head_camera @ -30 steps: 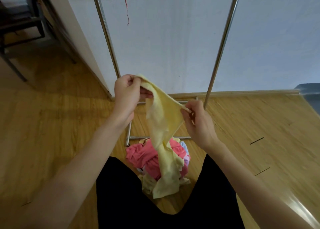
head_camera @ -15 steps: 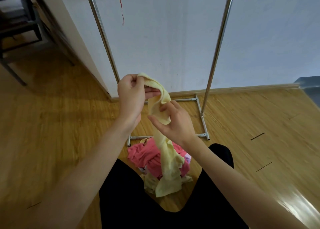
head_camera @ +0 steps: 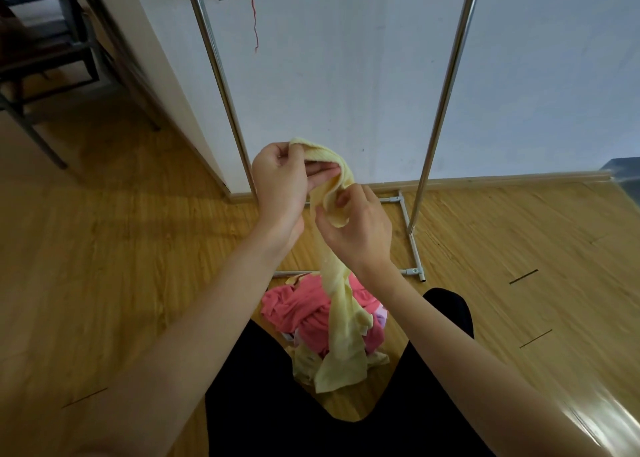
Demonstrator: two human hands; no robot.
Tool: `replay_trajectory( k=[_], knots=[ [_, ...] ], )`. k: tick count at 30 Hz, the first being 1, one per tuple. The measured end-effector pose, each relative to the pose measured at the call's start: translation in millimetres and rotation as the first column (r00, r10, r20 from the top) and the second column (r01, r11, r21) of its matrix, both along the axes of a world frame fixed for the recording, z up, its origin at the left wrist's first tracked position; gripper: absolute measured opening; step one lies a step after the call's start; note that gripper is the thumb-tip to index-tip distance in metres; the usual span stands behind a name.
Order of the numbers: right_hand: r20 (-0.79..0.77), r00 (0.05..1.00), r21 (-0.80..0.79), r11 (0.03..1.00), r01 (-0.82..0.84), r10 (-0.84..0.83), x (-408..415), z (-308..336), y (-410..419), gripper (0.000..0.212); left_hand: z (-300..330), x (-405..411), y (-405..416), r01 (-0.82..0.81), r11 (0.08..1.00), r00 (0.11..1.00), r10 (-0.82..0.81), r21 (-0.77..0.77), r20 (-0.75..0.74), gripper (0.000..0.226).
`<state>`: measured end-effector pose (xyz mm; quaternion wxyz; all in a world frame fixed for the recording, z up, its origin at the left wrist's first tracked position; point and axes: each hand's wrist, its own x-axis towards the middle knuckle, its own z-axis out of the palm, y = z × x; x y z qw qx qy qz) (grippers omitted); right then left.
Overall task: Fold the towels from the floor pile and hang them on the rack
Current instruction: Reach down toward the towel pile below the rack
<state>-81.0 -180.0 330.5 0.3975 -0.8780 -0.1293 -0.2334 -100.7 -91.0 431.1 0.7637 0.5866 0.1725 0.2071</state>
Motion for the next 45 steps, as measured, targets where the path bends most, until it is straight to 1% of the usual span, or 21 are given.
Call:
replay_trajectory(
  k=[3, 7, 9, 11, 13, 14, 15, 16, 17, 18, 19, 20, 22, 25, 29, 31, 33, 35, 39, 41, 45],
  knots=[
    [0.023, 0.997, 0.023, 0.997, -0.072, 0.072, 2, -2, -6, 0.017, 0, -1, 4, -0.002, 1.0, 1.0, 0.002, 0.001, 0.006, 0.023],
    [0.049, 0.98, 0.049, 0.979, -0.198, 0.195, 8, 1, -33, 0.014, -4, 0, 21, -0.041, 0.997, 0.999, 0.042, 0.061, -0.013, 0.017],
    [0.033, 0.968, 0.012, 0.968, -0.249, 0.249, 16, 6, -48, 0.009, -10, -1, 30, -0.03, 0.989, 0.998, 0.037, 0.142, -0.048, 0.016],
    [0.015, 0.944, -0.078, 0.942, -0.328, 0.33, 24, 13, -61, 0.009, -20, -2, 40, 0.008, 0.968, 0.995, 0.018, 0.249, -0.101, 0.016],
    [-0.03, 0.912, -0.166, 0.898, -0.408, 0.409, 30, 19, -71, 0.01, -33, -5, 51, 0.05, 0.909, 0.986, 0.021, 0.413, -0.167, 0.015],
    [-0.066, 0.896, -0.198, 0.874, -0.444, 0.44, 32, 22, -74, 0.01, -41, -6, 58, 0.071, 0.841, 0.981, 0.04, 0.536, -0.192, 0.014],
    [-0.103, 0.881, -0.222, 0.853, -0.473, 0.462, 34, 24, -77, 0.01, -49, -6, 64, 0.094, 0.727, 0.976, 0.068, 0.68, -0.208, 0.012],
    [-0.136, 0.867, -0.244, 0.832, -0.498, 0.479, 35, 27, -78, 0.01, -55, -6, 70, 0.123, 0.577, 0.972, 0.095, 0.807, -0.216, 0.008],
    [-0.16, 0.857, -0.267, 0.814, -0.516, 0.491, 36, 29, -78, 0.009, -58, -7, 73, 0.155, 0.427, 0.968, 0.114, 0.891, -0.223, 0.006],
    [-0.172, 0.849, -0.289, 0.799, -0.528, 0.499, 37, 32, -78, 0.008, -59, -7, 75, 0.178, 0.307, 0.968, 0.119, 0.935, -0.223, 0.006],
    [-0.176, 0.847, -0.303, 0.791, -0.532, 0.502, 39, 35, -78, 0.007, -58, -5, 75, 0.187, 0.235, 0.97, 0.107, 0.954, -0.217, 0.006],
    [-0.175, 0.849, -0.304, 0.793, -0.528, 0.498, 40, 38, -80, 0.007, -54, -4, 75, 0.181, 0.203, 0.975, 0.088, 0.962, -0.202, 0.005],
    [-0.167, 0.86, -0.276, 0.814, -0.511, 0.483, 44, 48, -87, 0.006, -38, 1, 71, 0.135, 0.207, 0.986, 0.065, 0.969, -0.151, 0.005],
    [-0.136, 0.873, -0.241, 0.839, -0.489, 0.469, 52, 67, -99, 0.009, -4, 10, 66, 0.03, 0.283, 0.998, 0.045, 0.959, -0.044, 0.005],
    [-0.003, 0.889, -0.146, 0.879, -0.454, 0.458, 61, 97, -102, 0.006, 40, 26, 59, -0.131, 0.308, 0.991, 0.027, 0.942, 0.129, 0.005],
    [0.069, 0.902, -0.123, 0.901, -0.415, 0.425, 65, 112, -103, 0.005, 59, 33, 57, -0.179, 0.32, 0.983, 0.027, 0.93, 0.18, 0.004],
    [0.116, 0.909, -0.144, 0.913, -0.383, 0.4, 71, 125, -105, 0.007, 75, 38, 55, -0.2, 0.296, 0.979, 0.021, 0.934, 0.203, 0.004],
    [0.125, 0.912, -0.195, 0.911, -0.363, 0.39, 77, 137, -107, 0.009, 89, 41, 55, -0.192, 0.243, 0.98, 0.005, 0.951, 0.197, 0.006],
    [0.065, 0.912, -0.278, 0.885, -0.373, 0.405, 88, 158, -108, 0.012, 111, 50, 60, -0.168, 0.13, 0.985, -0.01, 0.977, 0.171, 0.009],
    [0.039, 0.911, -0.294, 0.876, -0.382, 0.41, 91, 167, -105, 0.012, 118, 55, 61, -0.177, 0.084, 0.984, 0.02, 0.981, 0.176, 0.01],
    [-0.056, 0.901, -0.266, 0.863, -0.429, 0.43, 95, 183, -101, 0.007, 121, 65, 61, -0.211, 0.083, 0.973, 0.115, 0.974, 0.201, 0.011]
  ],
)
